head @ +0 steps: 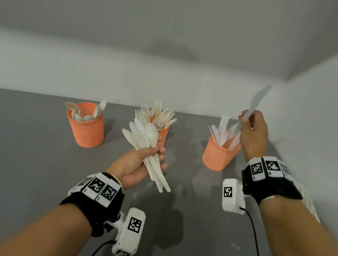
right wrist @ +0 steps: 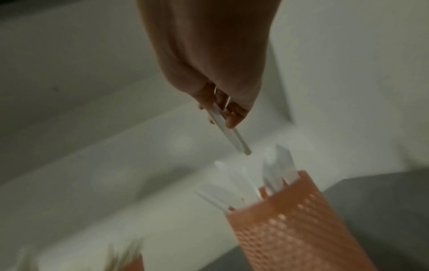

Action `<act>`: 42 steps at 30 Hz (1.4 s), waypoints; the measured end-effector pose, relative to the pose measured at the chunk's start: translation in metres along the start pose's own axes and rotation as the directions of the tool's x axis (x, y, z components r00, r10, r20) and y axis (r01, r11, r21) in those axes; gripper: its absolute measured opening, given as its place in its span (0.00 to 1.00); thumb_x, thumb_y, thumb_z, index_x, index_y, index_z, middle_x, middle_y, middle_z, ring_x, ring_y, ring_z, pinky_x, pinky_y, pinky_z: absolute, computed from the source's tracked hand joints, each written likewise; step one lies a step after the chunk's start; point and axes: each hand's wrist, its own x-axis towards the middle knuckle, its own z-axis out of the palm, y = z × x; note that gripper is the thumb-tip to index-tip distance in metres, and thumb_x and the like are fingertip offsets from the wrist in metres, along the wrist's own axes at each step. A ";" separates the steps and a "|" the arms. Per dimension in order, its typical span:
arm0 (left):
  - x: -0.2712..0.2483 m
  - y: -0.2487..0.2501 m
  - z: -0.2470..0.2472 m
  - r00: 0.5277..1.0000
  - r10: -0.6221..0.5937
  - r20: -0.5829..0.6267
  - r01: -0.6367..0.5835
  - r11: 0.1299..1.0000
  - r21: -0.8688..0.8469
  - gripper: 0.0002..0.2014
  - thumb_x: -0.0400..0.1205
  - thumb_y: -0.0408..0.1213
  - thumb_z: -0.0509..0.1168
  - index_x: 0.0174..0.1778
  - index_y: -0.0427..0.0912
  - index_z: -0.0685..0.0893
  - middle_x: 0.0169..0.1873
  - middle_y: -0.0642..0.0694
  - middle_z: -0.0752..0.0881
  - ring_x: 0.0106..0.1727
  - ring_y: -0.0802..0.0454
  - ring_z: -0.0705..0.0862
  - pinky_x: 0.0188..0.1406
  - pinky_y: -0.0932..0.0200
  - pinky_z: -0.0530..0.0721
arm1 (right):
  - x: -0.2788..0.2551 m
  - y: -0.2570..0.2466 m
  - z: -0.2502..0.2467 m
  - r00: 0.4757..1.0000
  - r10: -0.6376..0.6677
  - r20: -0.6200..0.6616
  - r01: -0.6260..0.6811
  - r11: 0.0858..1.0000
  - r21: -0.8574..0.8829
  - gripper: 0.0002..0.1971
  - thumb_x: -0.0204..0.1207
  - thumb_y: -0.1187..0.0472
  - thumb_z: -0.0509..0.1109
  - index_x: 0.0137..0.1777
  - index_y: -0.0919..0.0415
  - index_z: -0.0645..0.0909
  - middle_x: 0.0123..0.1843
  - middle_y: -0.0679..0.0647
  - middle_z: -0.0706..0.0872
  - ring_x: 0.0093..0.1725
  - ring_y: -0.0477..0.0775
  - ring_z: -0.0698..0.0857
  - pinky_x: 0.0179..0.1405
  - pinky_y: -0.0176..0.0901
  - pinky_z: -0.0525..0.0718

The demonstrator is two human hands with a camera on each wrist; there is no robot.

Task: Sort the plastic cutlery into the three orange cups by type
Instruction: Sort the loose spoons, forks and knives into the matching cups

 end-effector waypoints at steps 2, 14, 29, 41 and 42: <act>-0.001 -0.001 0.001 1.000 -0.008 0.013 0.007 1.000 0.027 0.11 0.82 0.28 0.57 0.53 0.45 0.80 0.30 0.50 0.83 0.30 0.57 0.82 0.40 0.54 0.87 | 0.006 0.017 0.006 0.993 0.104 0.063 -0.096 0.987 -0.125 0.12 0.81 0.68 0.55 0.59 0.66 0.77 0.57 0.64 0.84 0.56 0.62 0.82 0.59 0.54 0.79; 0.002 -0.007 0.016 1.000 -0.015 0.008 0.013 0.980 0.196 0.13 0.83 0.24 0.55 0.58 0.40 0.78 0.28 0.50 0.77 0.26 0.58 0.76 0.32 0.62 0.81 | -0.053 -0.035 0.049 0.876 -0.279 0.392 0.269 0.960 0.084 0.08 0.75 0.71 0.67 0.50 0.66 0.86 0.44 0.53 0.83 0.38 0.29 0.79 0.42 0.19 0.74; 0.005 -0.018 0.021 1.000 0.015 0.021 -0.019 0.975 0.221 0.06 0.82 0.27 0.59 0.49 0.40 0.79 0.28 0.49 0.78 0.27 0.58 0.77 0.30 0.63 0.81 | -0.077 -0.039 0.067 0.854 0.107 0.508 -0.200 0.971 0.133 0.03 0.82 0.63 0.60 0.47 0.61 0.72 0.37 0.51 0.77 0.33 0.47 0.77 0.32 0.38 0.79; 0.007 -0.019 0.019 0.998 -0.011 -0.063 0.031 0.941 0.336 0.09 0.85 0.35 0.57 0.58 0.41 0.80 0.29 0.50 0.76 0.21 0.60 0.75 0.29 0.65 0.80 | 0.001 -0.025 -0.008 0.948 -0.279 -0.152 0.248 0.949 -0.193 0.09 0.84 0.65 0.53 0.53 0.72 0.70 0.39 0.60 0.75 0.38 0.57 0.73 0.36 0.41 0.66; 0.006 -0.018 0.022 1.000 -0.005 -0.030 0.016 0.936 0.352 0.10 0.85 0.35 0.57 0.58 0.42 0.81 0.29 0.50 0.76 0.22 0.59 0.76 0.29 0.65 0.80 | 0.003 -0.014 -0.006 0.966 -0.228 -0.120 0.196 0.952 -0.234 0.09 0.83 0.65 0.53 0.53 0.72 0.70 0.39 0.60 0.75 0.38 0.58 0.74 0.36 0.42 0.67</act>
